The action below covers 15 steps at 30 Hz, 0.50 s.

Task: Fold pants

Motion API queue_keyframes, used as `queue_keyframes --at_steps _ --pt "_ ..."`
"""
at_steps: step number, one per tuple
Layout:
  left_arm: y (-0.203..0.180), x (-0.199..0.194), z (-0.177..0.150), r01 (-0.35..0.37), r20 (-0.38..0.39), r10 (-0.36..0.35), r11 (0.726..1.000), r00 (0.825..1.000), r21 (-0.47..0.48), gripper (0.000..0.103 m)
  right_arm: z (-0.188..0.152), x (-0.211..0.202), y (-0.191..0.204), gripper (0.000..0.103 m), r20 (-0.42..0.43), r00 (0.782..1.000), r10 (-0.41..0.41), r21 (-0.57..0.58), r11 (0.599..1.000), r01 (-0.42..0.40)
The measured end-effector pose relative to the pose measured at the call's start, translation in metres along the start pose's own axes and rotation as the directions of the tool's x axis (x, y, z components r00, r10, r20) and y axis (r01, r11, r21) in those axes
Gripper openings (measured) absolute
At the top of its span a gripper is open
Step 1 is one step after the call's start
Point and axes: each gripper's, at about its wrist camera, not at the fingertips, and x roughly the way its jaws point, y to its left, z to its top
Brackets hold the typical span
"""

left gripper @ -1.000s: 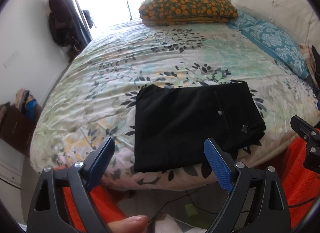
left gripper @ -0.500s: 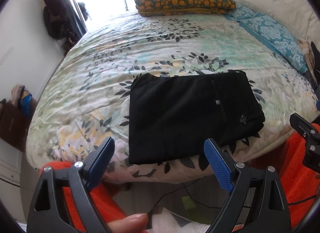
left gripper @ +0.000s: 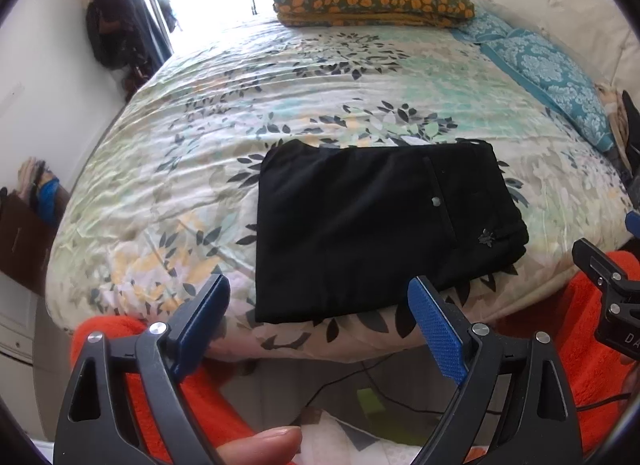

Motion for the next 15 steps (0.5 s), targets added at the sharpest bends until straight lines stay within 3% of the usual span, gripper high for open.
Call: queue_keyframes --at_steps 15 --pt "-0.0066 -0.0096 0.0012 -0.008 0.020 0.008 1.000 1.000 0.024 0.092 -0.0014 -0.0056 -0.0046 0.103 0.008 1.000 0.027 0.026 0.999 -0.028"
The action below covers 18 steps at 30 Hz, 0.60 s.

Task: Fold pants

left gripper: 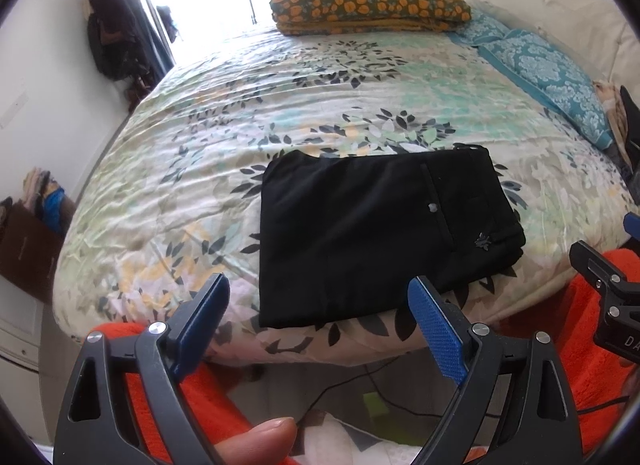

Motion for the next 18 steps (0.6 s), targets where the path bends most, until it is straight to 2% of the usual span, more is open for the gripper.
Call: queue_keyframes --at_steps 7,18 --pt "0.0009 0.0027 -0.0012 0.046 -0.027 -0.046 0.999 0.999 -0.019 0.092 -0.0006 -0.0010 -0.0007 0.103 -0.001 1.000 0.003 0.004 1.000 -0.003" --pt "-0.0014 0.0000 -0.0010 0.037 -0.016 -0.037 0.999 0.999 -0.018 0.092 -0.0004 -0.0039 0.0036 0.103 -0.002 1.000 0.007 -0.006 1.000 -0.007"
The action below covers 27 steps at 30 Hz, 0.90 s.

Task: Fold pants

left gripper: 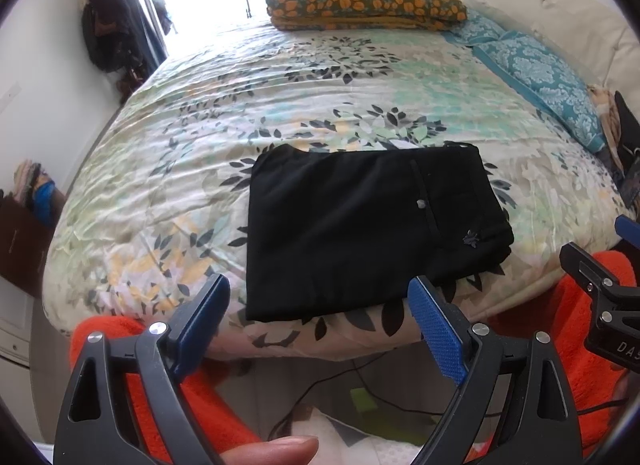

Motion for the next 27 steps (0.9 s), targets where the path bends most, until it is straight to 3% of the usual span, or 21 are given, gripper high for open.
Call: queue_keyframes --at_steps 16,27 --pt "0.0002 0.0016 0.0002 -0.049 -0.001 0.049 0.999 0.999 -0.002 0.092 0.0020 -0.0001 -0.0017 0.103 -0.006 1.000 0.012 0.007 1.000 -0.012" --pt "0.0032 0.0008 -0.0004 -0.040 -0.003 0.040 0.999 0.999 -0.013 0.092 0.0031 -0.0008 0.0036 0.103 -0.005 1.000 0.012 -0.008 1.000 -0.012"
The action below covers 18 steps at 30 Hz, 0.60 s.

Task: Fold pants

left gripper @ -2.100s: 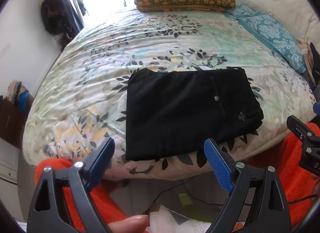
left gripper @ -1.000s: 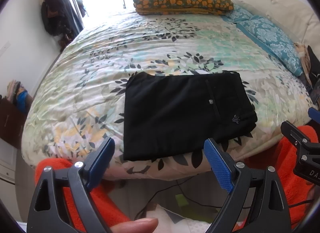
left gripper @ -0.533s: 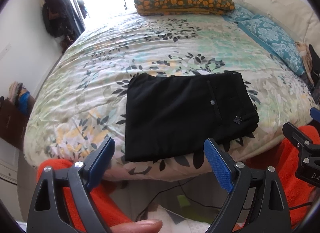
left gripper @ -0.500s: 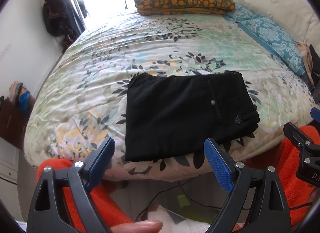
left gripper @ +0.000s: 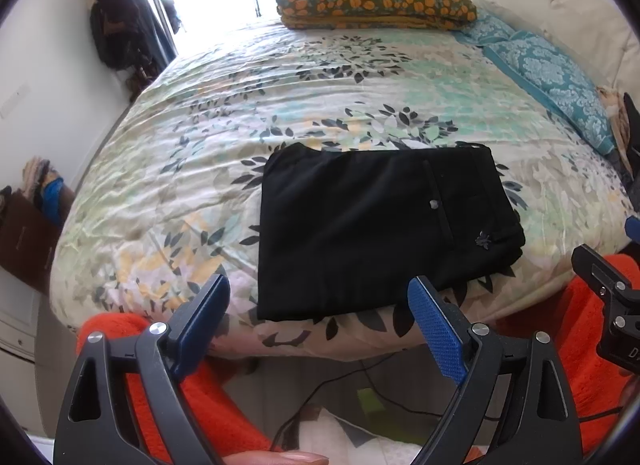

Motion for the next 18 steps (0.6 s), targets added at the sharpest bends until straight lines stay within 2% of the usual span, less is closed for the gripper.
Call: queue_keyframes --at_steps 18 --pt "-0.0022 0.0046 -0.0029 0.004 -0.013 -0.004 1.000 1.000 0.009 0.092 -0.0051 0.0038 -0.0028 0.103 -0.015 1.000 0.006 0.006 1.000 -0.006"
